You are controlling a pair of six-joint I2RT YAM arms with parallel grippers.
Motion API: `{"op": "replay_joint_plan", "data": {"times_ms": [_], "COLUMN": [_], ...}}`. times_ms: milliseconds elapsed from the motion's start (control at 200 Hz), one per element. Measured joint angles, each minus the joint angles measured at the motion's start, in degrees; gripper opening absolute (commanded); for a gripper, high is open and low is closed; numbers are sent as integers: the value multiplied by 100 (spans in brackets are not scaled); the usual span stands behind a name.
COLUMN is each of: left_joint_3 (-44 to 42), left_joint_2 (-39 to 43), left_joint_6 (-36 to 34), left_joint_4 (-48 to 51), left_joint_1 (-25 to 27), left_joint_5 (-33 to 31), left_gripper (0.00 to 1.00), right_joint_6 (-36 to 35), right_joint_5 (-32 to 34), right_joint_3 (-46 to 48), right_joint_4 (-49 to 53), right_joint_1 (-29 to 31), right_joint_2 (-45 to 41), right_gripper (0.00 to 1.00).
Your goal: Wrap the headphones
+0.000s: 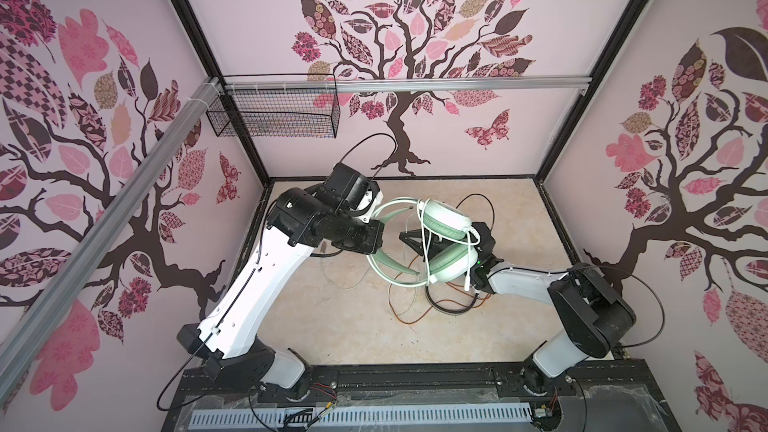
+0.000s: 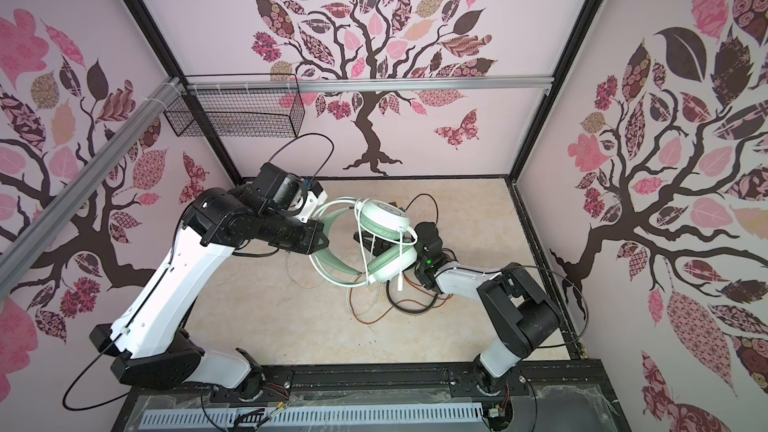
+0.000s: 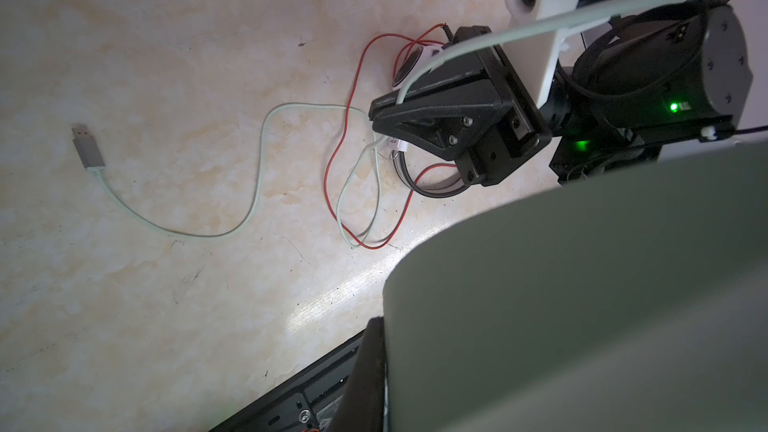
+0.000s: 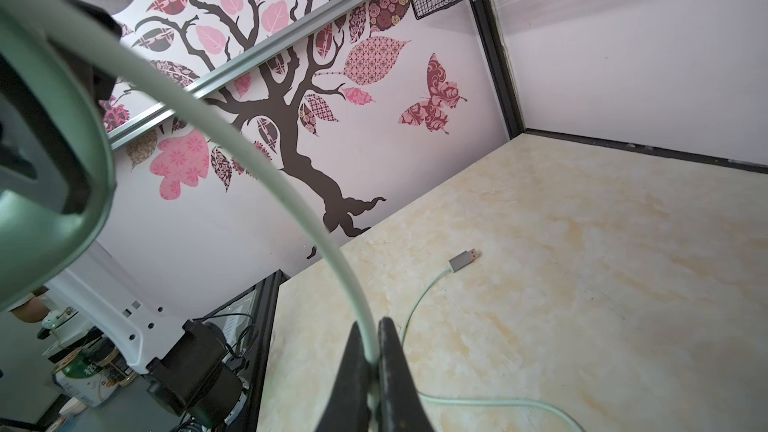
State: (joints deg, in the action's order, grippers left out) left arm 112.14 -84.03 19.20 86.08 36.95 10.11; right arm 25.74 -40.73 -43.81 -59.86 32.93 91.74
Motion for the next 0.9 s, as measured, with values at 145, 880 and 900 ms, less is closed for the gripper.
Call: {"op": "replay_joint_plan", "data": {"times_ms": [145, 880, 900], "left_joint_3": [-258, -612, -619], "left_joint_2": [63, 155, 155], "left_joint_6": [2, 17, 17], "left_joint_4": [-79, -240, -245], "left_joint_1": [-7, -13, -13], "left_joint_5": [160, 640, 656], "left_gripper": [0, 0, 0], "right_joint_6": [-50, -542, -553], "right_joint_5": [-2, -2, -9], "right_joint_3": [-481, -2291, -2345], "right_joint_4": [402, 2293, 2356], "right_joint_1": [0, -245, -280], "right_joint_2": [46, 811, 822], "right_gripper": [0, 0, 0]}}
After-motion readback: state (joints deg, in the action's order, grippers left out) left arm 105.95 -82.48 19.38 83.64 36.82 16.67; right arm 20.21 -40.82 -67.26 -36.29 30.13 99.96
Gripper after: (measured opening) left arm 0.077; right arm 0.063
